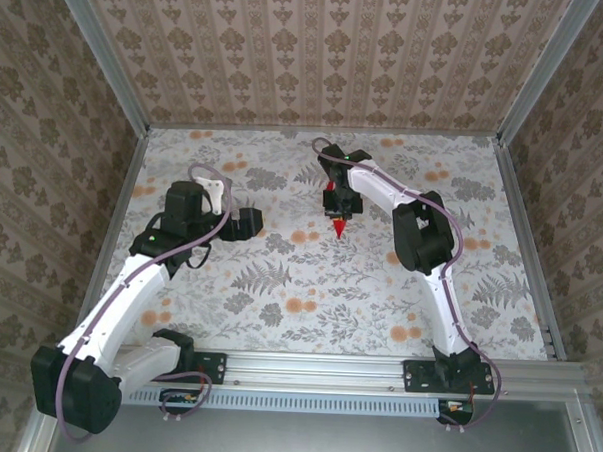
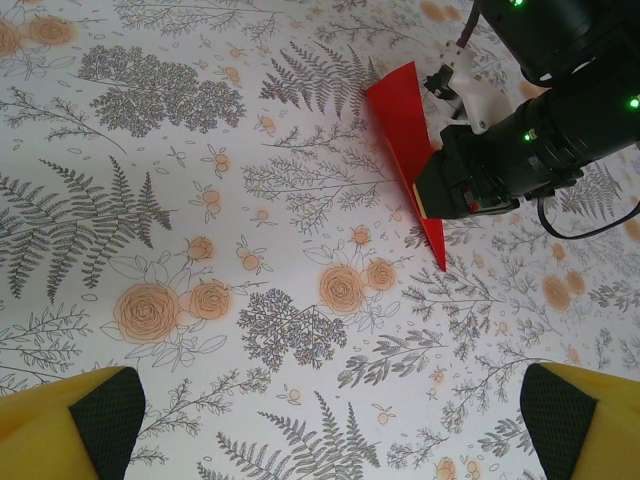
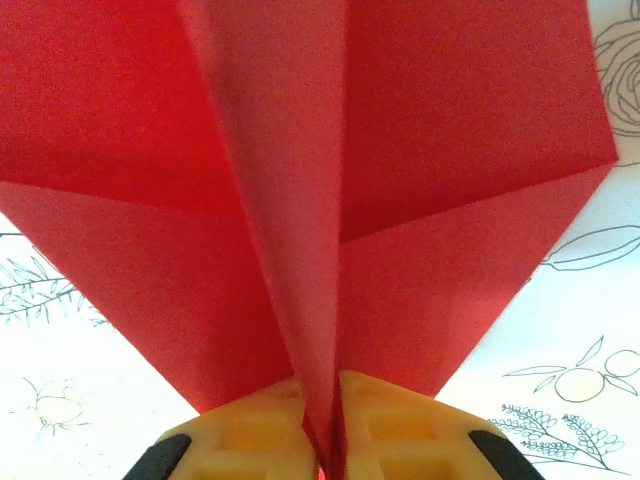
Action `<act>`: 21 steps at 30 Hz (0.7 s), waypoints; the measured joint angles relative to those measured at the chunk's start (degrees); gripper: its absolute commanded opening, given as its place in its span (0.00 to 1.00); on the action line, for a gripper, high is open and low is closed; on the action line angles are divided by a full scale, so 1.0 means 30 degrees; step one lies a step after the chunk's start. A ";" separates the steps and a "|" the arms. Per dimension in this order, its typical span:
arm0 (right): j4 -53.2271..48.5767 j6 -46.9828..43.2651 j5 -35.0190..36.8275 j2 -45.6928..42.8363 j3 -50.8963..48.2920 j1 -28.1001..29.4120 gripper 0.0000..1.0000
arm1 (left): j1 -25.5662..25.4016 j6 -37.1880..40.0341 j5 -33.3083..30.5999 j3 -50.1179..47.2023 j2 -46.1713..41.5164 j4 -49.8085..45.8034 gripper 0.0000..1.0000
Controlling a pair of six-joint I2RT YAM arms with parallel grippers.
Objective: Fold a paper plane with a square sheet of paper (fold left side to right side)
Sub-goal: Place the paper plane at the top-center of the table.
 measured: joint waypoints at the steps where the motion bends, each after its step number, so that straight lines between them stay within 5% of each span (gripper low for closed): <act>1: -0.0015 -0.0007 0.0000 0.0000 0.0000 0.0000 0.15 | 0.0000 0.0000 0.0000 0.0000 0.0000 0.0000 1.00; 21: -0.0648 -0.0342 0.0488 -0.0146 0.0007 0.0044 0.30 | 0.1144 -0.0240 0.1836 0.0663 0.0984 0.0022 1.00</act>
